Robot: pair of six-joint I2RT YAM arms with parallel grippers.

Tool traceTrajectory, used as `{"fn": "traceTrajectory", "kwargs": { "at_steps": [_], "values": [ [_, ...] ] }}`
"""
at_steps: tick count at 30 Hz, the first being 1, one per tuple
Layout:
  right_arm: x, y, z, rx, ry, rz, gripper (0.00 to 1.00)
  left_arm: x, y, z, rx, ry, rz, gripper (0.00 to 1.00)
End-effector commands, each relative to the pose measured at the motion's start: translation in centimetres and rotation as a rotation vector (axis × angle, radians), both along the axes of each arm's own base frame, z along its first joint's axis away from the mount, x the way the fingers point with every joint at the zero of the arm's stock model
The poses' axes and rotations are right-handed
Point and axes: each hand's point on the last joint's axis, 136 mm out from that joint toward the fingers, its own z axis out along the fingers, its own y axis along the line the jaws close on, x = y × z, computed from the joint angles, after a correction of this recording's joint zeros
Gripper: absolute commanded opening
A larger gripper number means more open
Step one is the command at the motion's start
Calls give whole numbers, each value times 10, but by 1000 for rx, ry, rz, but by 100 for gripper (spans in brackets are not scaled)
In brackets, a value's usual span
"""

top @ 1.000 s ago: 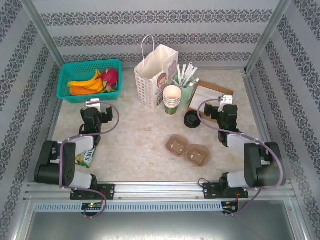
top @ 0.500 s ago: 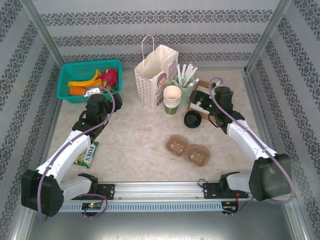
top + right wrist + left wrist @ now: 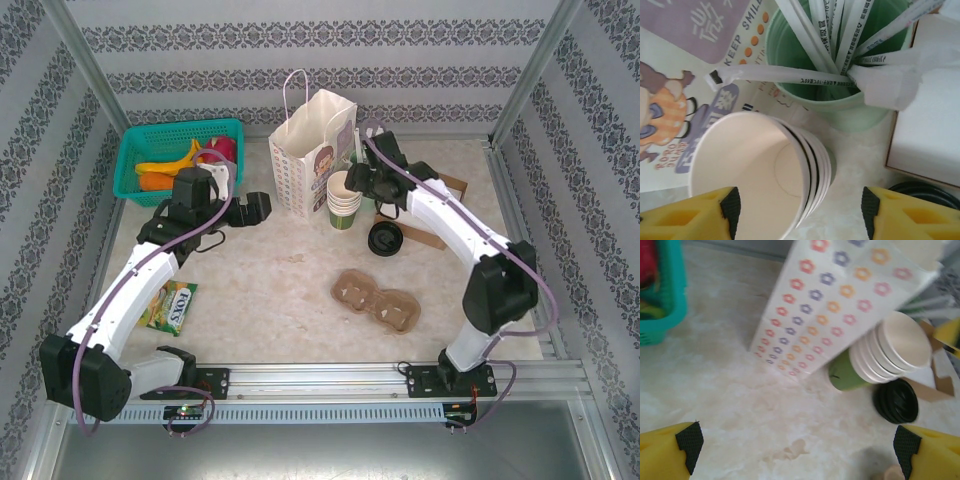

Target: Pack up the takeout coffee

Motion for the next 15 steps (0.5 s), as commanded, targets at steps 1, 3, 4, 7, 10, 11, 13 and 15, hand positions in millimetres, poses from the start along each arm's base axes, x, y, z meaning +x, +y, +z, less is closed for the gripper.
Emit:
{"fn": "traceTrajectory", "kwargs": {
  "at_steps": [1, 3, 4, 7, 10, 11, 13, 15],
  "values": [
    [-4, -6, -4, -113, 46, -11, 52, 1, -6, 4, 31, -43, -64, 100],
    [0, -3, -6, -119, 55, -10, 44, 4, 6, 1, 57, -19, 9, 100],
    [2, -3, -6, -125, 57, -13, 42, 4, 8, 4, 49, -6, 35, 100],
    [6, -1, -8, -144, 63, -17, 35, 6, 4, 25, -17, -24, 47, 100],
    [9, 4, -8, -146, 59, -12, 29, 7, 4, 37, -31, -51, 52, 100],
    [10, 5, -10, -145, 64, -11, 28, 7, 7, 37, -19, -51, 63, 100],
    [11, 6, -13, -150, 72, -11, 28, 5, 9, 36, -8, -53, 67, 100],
    [11, 6, -15, -153, 77, -13, 28, 0, 8, 34, -17, -69, 56, 100]
  ]
}}
